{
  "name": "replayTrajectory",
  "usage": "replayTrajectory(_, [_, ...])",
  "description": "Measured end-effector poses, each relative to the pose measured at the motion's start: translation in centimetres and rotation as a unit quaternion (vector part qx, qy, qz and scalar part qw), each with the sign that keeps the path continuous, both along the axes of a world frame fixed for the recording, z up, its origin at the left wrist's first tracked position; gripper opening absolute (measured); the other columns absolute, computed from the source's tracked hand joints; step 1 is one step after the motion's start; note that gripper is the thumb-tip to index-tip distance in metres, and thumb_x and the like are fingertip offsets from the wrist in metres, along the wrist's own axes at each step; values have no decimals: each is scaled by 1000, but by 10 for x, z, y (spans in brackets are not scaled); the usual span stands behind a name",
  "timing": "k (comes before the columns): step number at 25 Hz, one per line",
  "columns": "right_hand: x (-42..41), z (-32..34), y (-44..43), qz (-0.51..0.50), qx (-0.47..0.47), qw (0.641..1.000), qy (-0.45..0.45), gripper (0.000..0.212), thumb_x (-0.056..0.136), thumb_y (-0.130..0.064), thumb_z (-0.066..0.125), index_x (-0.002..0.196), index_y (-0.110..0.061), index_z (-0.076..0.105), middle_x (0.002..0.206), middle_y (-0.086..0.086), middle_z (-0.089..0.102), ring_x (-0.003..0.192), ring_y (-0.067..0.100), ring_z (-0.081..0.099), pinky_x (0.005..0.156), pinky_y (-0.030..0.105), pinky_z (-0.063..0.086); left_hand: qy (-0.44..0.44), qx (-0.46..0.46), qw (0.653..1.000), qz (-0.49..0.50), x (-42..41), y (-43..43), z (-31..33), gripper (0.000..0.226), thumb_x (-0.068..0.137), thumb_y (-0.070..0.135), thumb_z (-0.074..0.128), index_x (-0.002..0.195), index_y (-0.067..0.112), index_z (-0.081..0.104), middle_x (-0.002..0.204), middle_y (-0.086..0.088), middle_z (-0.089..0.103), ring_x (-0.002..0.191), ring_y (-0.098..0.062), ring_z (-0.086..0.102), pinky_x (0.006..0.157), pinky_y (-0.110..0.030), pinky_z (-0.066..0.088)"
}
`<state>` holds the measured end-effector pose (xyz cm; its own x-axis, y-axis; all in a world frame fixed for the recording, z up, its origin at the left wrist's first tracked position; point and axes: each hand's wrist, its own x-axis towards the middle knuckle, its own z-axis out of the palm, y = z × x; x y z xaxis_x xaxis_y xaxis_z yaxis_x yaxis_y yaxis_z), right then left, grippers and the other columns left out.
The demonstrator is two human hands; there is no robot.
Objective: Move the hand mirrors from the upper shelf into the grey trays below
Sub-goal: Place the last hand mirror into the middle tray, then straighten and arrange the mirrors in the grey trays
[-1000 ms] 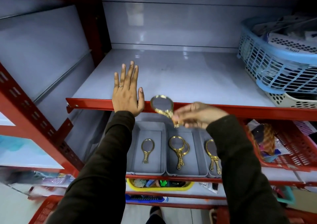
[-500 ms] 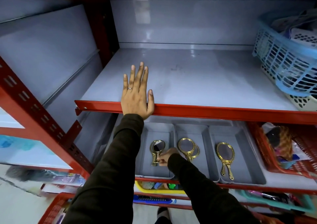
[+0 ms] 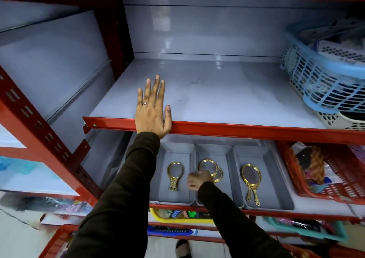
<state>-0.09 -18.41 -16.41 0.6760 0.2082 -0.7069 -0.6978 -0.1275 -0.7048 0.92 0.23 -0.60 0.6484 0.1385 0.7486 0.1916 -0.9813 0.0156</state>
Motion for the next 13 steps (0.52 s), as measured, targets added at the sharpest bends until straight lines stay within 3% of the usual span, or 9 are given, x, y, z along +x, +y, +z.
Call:
replayTrajectory(2, [1, 6, -25, -25, 22, 999, -2, 16, 95, -2, 51, 109, 4, 58, 96, 21, 57, 91, 35, 60, 89, 44, 50, 16, -3, 1000, 25, -5, 4, 4, 73, 94, 34, 33, 161, 7, 20, 169, -11, 17, 157, -31, 13, 127, -35, -14])
replayTrajectory(4, [-1, 9, -53, -44, 16, 999, -24, 15, 95, 0, 52, 102, 9, 62, 103, 22, 59, 102, 39, 60, 89, 44, 49, 19, -31, 998, 53, -15, -11, 0, 70, 99, 35, 29, 162, 8, 16, 170, -10, 12, 158, -32, 10, 126, -36, -17])
replayTrajectory(6, [-9, 9, -79, -72, 10, 996, -42, 15, 94, 6, 51, 89, 5, 64, 92, 21, 62, 79, 32, 62, 70, 36, 53, 15, -104, 993, 54, -34, -30, -14, 68, 102, 36, 28, 162, 8, 14, 170, -9, 9, 158, -32, 6, 127, -38, -16])
replayTrajectory(8, [-20, 11, -102, -74, -3, 996, -55, 14, 93, 5, 52, 97, 4, 65, 87, 19, 64, 70, 28, 60, 57, 28, 51, 20, -137, 989, 51, -57, -61, -36, 68, 102, 35, 29, 162, 7, 15, 171, -9, 9, 158, -32, 5, 127, -41, -12])
replayTrajectory(13, [-28, 10, -147, -104, -18, 993, -62, 10, 92, -2, 58, 98, 1, 66, 80, 15, 65, 71, 28, 64, 64, 32, 55, 121, -231, 964, -49, -89, -148, -94, 68, 100, 35, 27, 162, 10, 14, 171, -5, 4, 159, -26, 0, 129, -43, -4])
